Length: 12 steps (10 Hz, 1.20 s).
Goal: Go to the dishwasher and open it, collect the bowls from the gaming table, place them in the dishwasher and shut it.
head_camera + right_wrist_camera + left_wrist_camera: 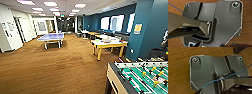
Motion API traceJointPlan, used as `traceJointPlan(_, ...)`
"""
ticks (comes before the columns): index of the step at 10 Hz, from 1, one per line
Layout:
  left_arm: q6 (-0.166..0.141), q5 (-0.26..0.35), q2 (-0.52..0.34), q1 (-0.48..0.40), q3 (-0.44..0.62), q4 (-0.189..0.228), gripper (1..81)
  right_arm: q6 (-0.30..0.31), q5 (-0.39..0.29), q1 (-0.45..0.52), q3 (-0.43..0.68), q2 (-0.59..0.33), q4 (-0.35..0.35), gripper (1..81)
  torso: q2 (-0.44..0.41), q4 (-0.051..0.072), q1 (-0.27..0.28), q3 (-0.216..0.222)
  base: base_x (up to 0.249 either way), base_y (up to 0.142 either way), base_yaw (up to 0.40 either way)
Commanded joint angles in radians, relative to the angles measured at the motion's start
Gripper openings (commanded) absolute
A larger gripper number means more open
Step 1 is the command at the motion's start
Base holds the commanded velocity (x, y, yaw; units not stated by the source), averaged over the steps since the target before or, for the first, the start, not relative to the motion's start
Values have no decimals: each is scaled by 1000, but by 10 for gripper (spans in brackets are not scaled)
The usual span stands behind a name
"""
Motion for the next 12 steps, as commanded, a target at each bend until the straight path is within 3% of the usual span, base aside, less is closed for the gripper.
traceJointPlan(1,2,49,-3,-44,-5,-2,811,-3,-49,39,3,4,-4,811,0,0,0,0,144,0,0)
traceJointPlan(9,5,49,0,-44,-5,-2,811,-3,-48,39,3,3,-4,811,0,0,0,0,154,0,0)
traceJointPlan(12,4,49,0,-44,-4,-2,811,-3,-48,39,3,3,-4,811,0,0,-1,0,155,72,0)
